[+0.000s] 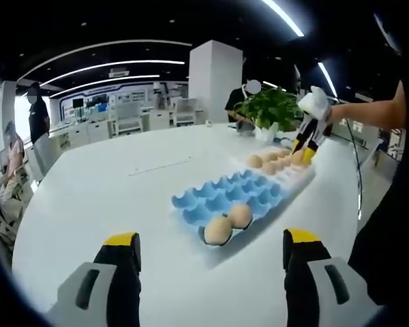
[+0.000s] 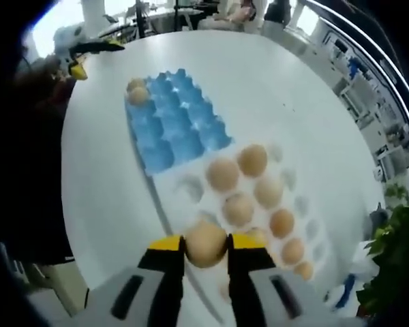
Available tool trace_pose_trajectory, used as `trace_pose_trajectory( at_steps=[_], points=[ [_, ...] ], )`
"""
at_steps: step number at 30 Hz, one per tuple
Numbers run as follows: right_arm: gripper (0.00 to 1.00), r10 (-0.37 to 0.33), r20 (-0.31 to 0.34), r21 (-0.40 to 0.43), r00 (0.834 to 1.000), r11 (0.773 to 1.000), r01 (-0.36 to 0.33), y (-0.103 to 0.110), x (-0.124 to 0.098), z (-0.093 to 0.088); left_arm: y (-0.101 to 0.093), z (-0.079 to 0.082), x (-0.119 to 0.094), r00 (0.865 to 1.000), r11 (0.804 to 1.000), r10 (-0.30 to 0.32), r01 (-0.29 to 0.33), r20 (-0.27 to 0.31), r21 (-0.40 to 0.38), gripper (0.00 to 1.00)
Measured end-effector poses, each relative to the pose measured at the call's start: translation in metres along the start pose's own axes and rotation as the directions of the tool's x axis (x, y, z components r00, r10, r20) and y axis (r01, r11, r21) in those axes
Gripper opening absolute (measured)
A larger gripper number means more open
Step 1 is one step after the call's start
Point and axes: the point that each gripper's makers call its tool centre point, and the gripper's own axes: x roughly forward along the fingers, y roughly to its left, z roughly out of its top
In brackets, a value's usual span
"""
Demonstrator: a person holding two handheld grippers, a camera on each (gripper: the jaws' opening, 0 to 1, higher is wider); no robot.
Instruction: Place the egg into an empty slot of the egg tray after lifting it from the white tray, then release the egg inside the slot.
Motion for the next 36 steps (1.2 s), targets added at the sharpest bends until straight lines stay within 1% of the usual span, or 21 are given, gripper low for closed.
trace_pose_trajectory(
  at_steps=[5,17,24,32,33,36],
  points=[
    [0.24,0.016,0.005,-0.02,1.0,1.0,-0.016,0.004,0.005,0.008,0.002,0.0,-0.001,1.0,1.0,0.0,0.0,0.004,-0.01,0.87],
    [0.24,0.059,0.042,-0.071,0.997,0.996,-0.055,0.02,0.02,0.041,0.003,-0.001,-0.002,1.0,1.0,-0.001,0.001,0.001,-0.008,0.86],
    [0.24,0.098,0.06,-0.111,0.993,0.99,-0.091,0.035,0.03,0.063,0.003,-0.001,-0.002,1.0,1.0,-0.001,0.001,0.002,-0.011,0.85],
    [0.24,0.134,0.075,-0.149,0.988,0.981,-0.122,0.049,0.038,0.083,0.003,-0.002,-0.004,1.0,1.0,0.001,-0.001,0.003,-0.015,0.85],
    [0.24,0.136,0.08,-0.16,0.988,0.98,-0.122,0.052,0.041,0.088,0.004,-0.003,-0.004,1.0,1.0,0.003,-0.003,0.001,-0.014,0.85],
    [0.24,0.148,0.08,-0.171,0.986,0.976,-0.133,0.056,0.043,0.093,0.004,-0.003,-0.004,1.0,1.0,0.002,-0.002,0.004,-0.016,0.85]
  ],
)
